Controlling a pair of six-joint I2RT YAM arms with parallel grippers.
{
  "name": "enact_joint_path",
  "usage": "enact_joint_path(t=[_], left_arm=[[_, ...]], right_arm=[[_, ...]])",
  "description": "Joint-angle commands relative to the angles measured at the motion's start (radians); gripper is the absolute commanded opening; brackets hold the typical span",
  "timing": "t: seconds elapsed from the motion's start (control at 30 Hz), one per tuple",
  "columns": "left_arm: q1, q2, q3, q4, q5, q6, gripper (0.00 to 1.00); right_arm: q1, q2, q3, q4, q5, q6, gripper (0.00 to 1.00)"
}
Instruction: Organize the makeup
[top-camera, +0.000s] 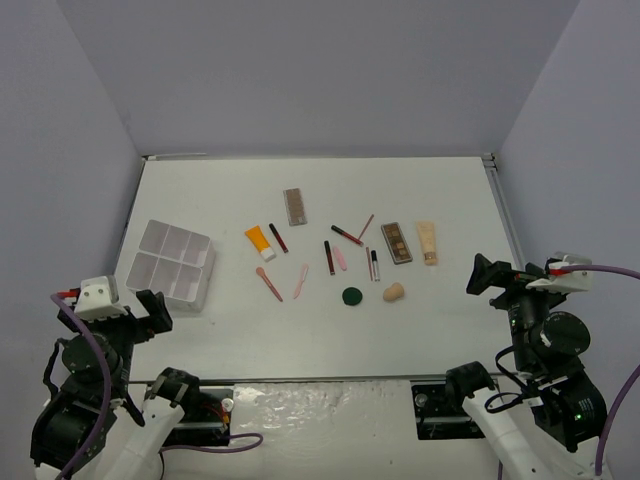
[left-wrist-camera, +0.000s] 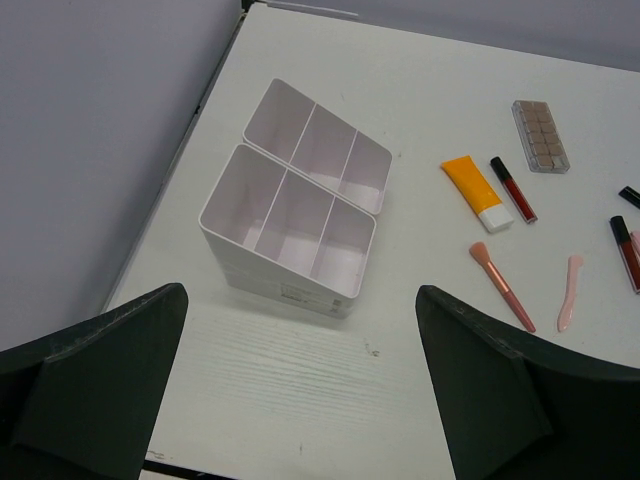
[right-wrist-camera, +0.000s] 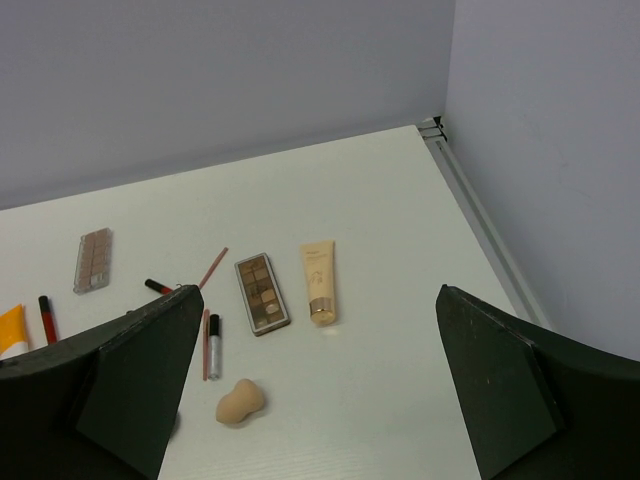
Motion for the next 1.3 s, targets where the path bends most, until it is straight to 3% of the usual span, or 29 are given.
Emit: enact_joint_path(t=[0.0, 0.13, 0.27, 0.33, 0.6, 0.67, 0.9, 1.13, 1.27], left_arm=[[-0.002, 0.061, 0.028, 0.065, 0.017, 0.014, 0.97], [-0.003, 0.105, 0.038, 0.082, 0.084, 0.05, 0.97], [-0.003, 0.267, 0.096, 0.086, 0.269, 0.111, 0.96], [-0.003, 0.381, 0.148, 0.099, 0.361, 0.105, 0.96], [-0.04, 0.697, 0.264, 0.2, 0.473, -0.001, 0.96], [-0.096, 0.765, 0.289, 0.204, 0.443, -0.026, 0.96], [-0.484, 0.998, 0.35, 0.299, 0.167, -0.111, 0.93], [-0.706, 1.246, 0.394, 0.409, 0.049, -0.2, 0.79], [-0.805, 1.397, 0.471, 0.451, 0.001, -0.196, 0.77]], right_arm=[[-0.004, 0.02, -0.011, 0.07, 0.013, 0.004, 1.0], [-0.004, 0.025, -0.012, 0.071, 0.014, 0.007, 1.0], [-0.004, 0.011, -0.03, 0.071, 0.009, 0.023, 1.0], [-0.004, -0.008, -0.041, 0.073, 0.016, 0.029, 1.0], [-0.004, -0.019, -0.05, 0.074, 0.029, 0.034, 1.0], [-0.003, -0.027, -0.056, 0.075, 0.03, 0.035, 1.0], [-0.003, -0.055, -0.07, 0.084, 0.034, 0.034, 1.0], [-0.003, -0.06, -0.076, 0.089, 0.023, 0.035, 1.0], [-0.003, -0.074, -0.087, 0.091, 0.018, 0.035, 1.0]])
